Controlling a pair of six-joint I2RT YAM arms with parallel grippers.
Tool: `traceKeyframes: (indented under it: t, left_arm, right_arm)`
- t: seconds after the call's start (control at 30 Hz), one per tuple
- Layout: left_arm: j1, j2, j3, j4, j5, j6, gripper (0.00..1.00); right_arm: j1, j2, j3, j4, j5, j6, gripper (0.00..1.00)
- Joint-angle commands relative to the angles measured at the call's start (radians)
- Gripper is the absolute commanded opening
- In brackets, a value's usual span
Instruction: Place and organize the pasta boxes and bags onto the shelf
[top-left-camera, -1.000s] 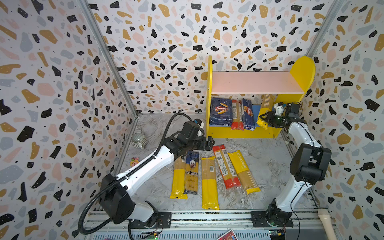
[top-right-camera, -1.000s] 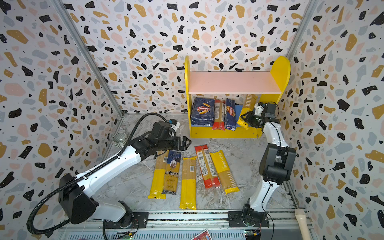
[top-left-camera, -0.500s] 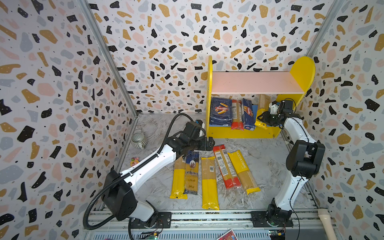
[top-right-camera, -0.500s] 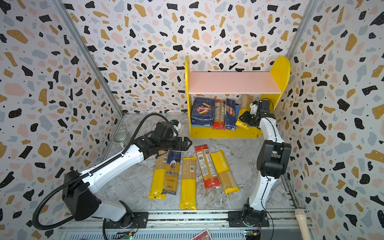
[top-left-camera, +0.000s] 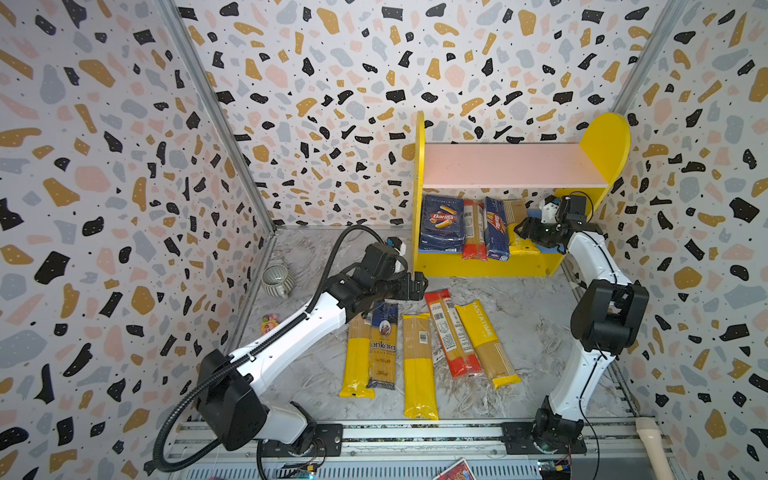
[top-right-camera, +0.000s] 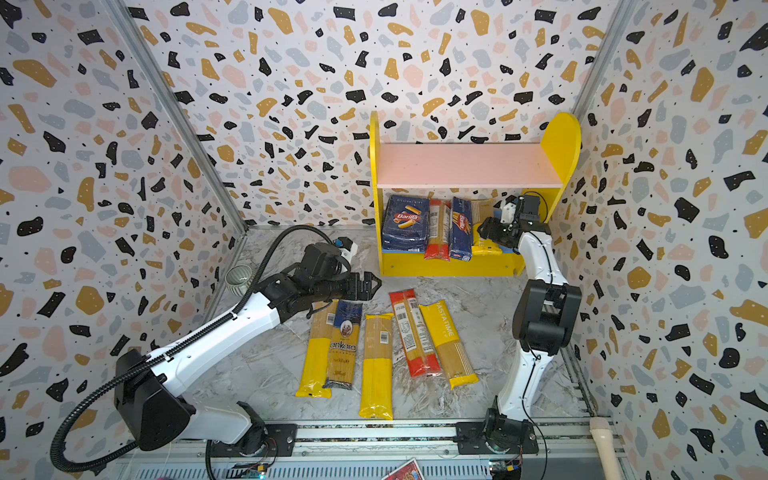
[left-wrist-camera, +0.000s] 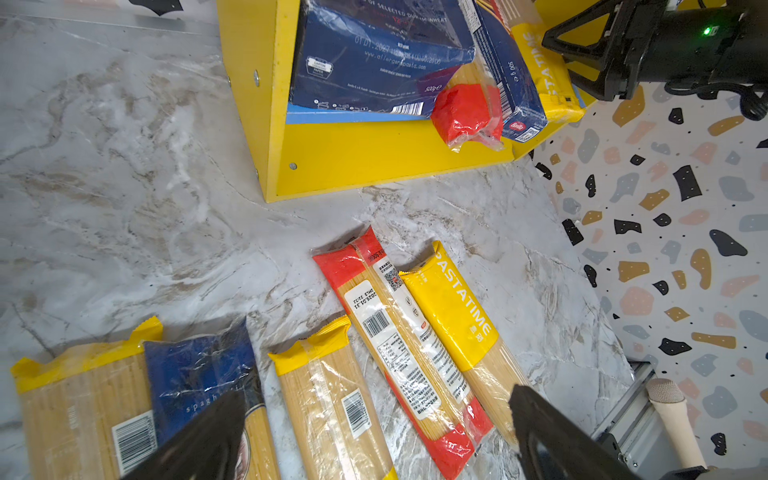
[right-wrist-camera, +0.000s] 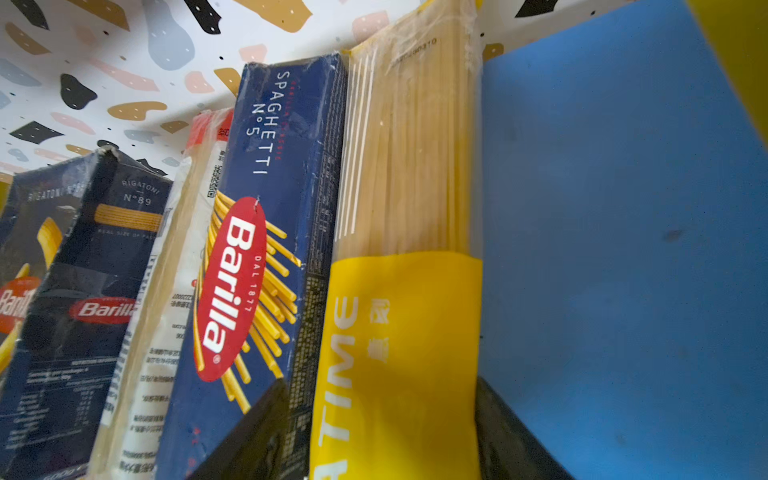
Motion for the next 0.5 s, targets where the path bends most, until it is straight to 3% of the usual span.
traceKeyframes:
  t: [0.0,0.47]
  left_arm:
    - [0.003,-0.035,-0.019,0.018,-0.013,-0.004,1.0]
    - [0.003,-0.291,-0.185,-0.069,-0.117,-0.015,1.0]
  right_arm:
    - [0.01,-0.111,0.001,0.019,0.028,-0.019,0.69]
    - [0.103,-0.612,-0.531,0.054,0.161,0.027,0.71]
